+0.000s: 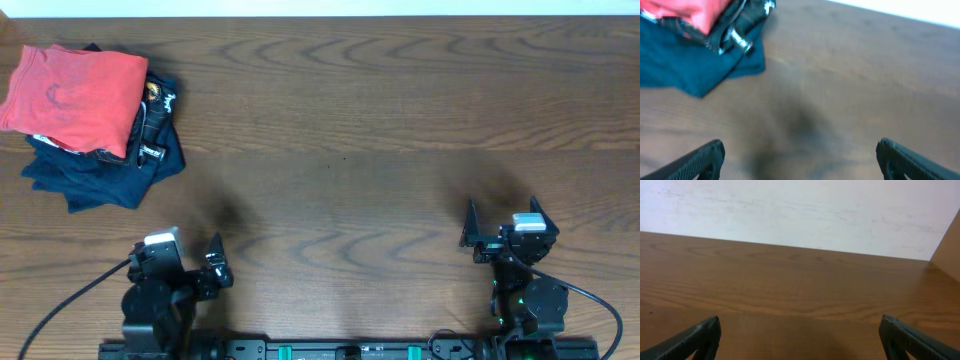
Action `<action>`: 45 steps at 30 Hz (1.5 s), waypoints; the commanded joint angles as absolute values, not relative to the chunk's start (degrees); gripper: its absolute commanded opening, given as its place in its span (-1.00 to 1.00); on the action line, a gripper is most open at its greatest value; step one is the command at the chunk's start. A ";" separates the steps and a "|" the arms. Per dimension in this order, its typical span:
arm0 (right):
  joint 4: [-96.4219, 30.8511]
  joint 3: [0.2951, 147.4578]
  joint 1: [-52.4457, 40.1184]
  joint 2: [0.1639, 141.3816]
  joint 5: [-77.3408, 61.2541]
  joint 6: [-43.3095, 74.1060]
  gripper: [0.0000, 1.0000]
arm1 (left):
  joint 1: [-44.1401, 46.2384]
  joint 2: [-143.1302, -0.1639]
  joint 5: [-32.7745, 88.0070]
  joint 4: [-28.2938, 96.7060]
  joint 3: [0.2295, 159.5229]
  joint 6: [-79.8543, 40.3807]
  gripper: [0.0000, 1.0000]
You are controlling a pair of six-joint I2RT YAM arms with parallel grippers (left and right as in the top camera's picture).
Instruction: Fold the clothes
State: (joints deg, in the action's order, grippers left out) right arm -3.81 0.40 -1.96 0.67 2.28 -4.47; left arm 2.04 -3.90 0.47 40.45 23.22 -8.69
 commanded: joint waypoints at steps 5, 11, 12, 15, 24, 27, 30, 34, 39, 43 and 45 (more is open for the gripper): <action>-4.08 0.30 -1.15 0.32 1.89 -5.19 0.97 | 1.63 -0.10 1.48 21.34 12.40 -5.67 0.96; -4.08 0.30 -1.15 0.32 1.89 -5.19 0.99 | 1.61 -0.10 1.48 1.98 3.46 -3.53 0.96; -4.08 0.32 -1.15 0.32 1.89 -5.19 0.98 | 1.63 -0.10 1.48 -0.67 2.17 -2.98 0.96; -4.08 0.30 -1.15 0.32 1.89 -5.19 0.98 | 1.63 -0.10 1.39 -3.62 0.23 -1.85 0.96; -4.08 0.32 -1.15 0.32 1.89 -5.19 0.99 | 1.63 -0.10 1.02 4.03 0.25 -1.30 0.96; -4.08 0.32 -1.15 0.32 1.89 -5.19 0.99 | 1.63 -0.12 0.99 4.03 0.25 -1.30 0.96; -4.08 0.32 -1.13 0.32 1.89 -5.19 0.98 | 1.63 -0.23 0.99 4.03 0.25 -1.30 0.96; -4.08 0.32 -1.15 0.32 1.89 -5.19 0.98 | 1.63 -0.23 0.99 4.03 0.25 -1.30 0.96; -4.08 0.32 -1.13 0.32 1.89 -5.19 0.98 | 1.63 -0.23 0.99 4.03 0.25 -1.30 0.96; -4.08 0.30 -1.15 0.32 1.89 -5.19 0.98 | 1.63 -0.23 0.99 4.03 0.25 -1.30 0.96; -4.08 0.32 -1.15 0.32 1.89 -5.19 0.98 | 1.63 -0.23 0.99 4.03 0.25 -1.30 0.96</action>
State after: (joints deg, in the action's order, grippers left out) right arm -3.86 0.40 -1.93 0.69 2.11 -4.47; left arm 1.91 -0.58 1.56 1.54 1.06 -2.48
